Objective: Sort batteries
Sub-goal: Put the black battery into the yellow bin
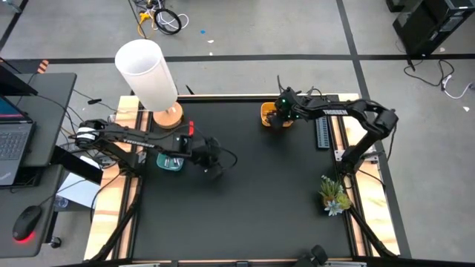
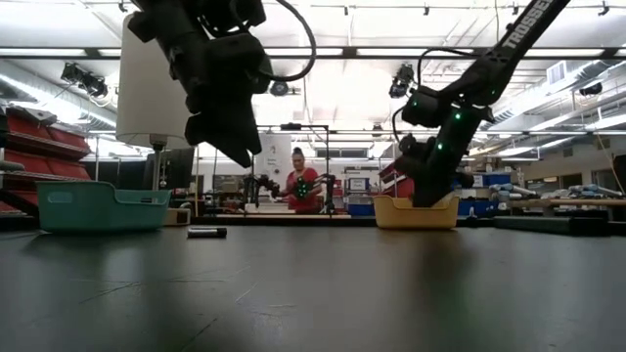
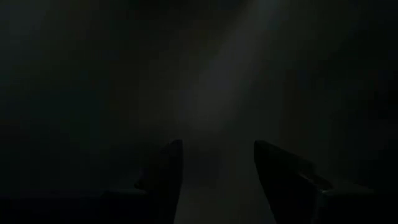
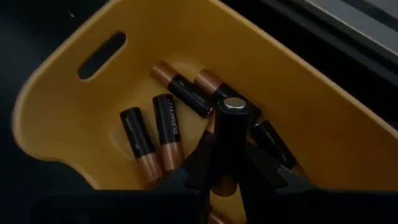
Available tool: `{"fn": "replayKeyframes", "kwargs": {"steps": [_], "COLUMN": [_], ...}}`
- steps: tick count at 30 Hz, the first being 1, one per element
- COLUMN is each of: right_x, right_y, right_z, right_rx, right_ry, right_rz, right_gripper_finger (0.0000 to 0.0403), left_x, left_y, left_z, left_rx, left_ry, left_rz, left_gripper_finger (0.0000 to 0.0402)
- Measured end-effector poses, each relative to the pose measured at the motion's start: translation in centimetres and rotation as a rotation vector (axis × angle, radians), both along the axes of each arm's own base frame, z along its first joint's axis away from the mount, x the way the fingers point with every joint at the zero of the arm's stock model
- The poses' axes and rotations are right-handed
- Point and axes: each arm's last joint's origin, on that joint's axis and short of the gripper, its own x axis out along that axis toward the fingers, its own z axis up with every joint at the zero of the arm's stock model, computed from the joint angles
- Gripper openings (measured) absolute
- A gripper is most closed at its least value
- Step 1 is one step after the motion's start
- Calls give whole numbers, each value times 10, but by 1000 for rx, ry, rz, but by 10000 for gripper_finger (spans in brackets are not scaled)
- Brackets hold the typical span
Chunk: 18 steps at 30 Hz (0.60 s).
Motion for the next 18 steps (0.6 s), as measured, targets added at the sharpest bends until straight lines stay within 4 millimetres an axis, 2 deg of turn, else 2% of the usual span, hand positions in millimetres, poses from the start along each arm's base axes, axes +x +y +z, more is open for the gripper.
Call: {"fn": "replayKeyframes", "kwargs": {"steps": [10,18], "right_x": [1,2], "right_y": [-1,-1], "right_z": [-6,-4], "right_rx": [-5,-16], "right_ry": [26,28], "right_rz": [38,54], "right_gripper_finger": [93,97], "left_x": [-17,-27], "left_y": [-9,-12], "left_z": [-10,-29], "left_rx": [18,-9], "left_ry": [206,252], "left_rz": [-46,-78], "left_gripper_finger": [209,207]}}
